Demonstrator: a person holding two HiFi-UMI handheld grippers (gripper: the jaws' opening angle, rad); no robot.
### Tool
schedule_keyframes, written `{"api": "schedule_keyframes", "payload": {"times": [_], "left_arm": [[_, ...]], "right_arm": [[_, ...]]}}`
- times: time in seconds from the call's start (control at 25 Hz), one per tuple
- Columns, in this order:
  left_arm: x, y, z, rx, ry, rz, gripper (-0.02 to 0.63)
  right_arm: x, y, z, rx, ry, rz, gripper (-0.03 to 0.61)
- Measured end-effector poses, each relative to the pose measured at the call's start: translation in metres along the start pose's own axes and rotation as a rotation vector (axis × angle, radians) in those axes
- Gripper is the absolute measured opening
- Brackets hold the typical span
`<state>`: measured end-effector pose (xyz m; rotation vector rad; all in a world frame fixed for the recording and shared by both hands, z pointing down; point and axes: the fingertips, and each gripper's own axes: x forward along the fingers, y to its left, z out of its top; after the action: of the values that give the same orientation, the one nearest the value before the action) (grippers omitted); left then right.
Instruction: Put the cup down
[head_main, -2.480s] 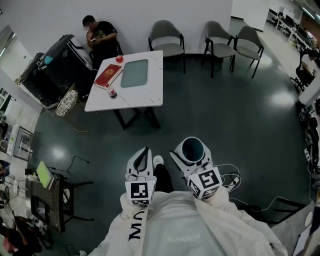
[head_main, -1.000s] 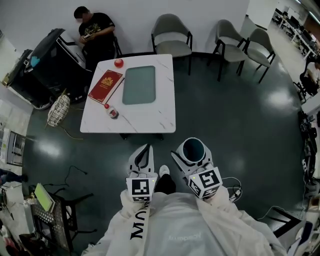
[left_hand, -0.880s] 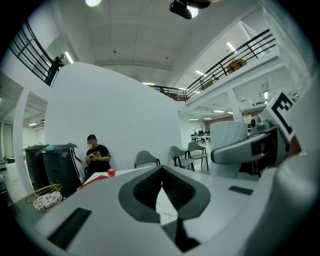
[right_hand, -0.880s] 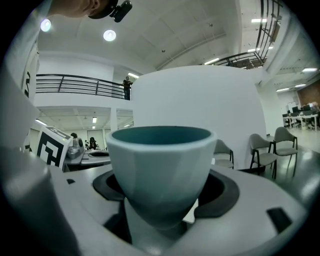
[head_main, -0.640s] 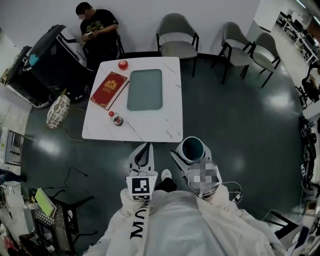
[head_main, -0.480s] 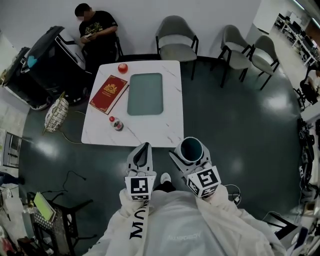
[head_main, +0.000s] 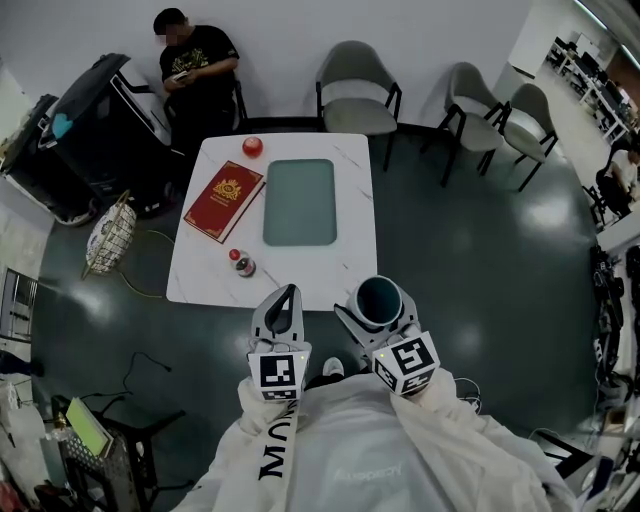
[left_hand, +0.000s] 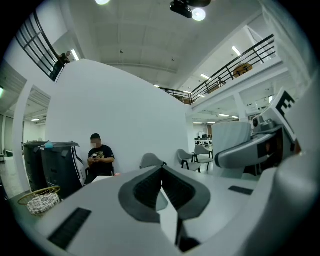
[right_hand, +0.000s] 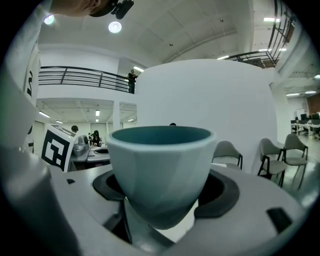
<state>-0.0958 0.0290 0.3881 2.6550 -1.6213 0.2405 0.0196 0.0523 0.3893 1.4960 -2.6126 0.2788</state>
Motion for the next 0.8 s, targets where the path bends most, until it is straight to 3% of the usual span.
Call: {"api": "schedule_keyframes", "payload": {"times": [0.4,0.8], "left_arm": [[-0.002,0.027,-0.007,-0.031,-0.005,0.049,0.011],[0.034,0.039,-0.003,-0.019,-0.004,0.067,0.011]], "right_arm": [[0.028,0.010,0.010,-0.040,0.001,0.034,0.376],[0.058,-0.015,0.015,-0.030,-0.007,0.049,0.376]]}}
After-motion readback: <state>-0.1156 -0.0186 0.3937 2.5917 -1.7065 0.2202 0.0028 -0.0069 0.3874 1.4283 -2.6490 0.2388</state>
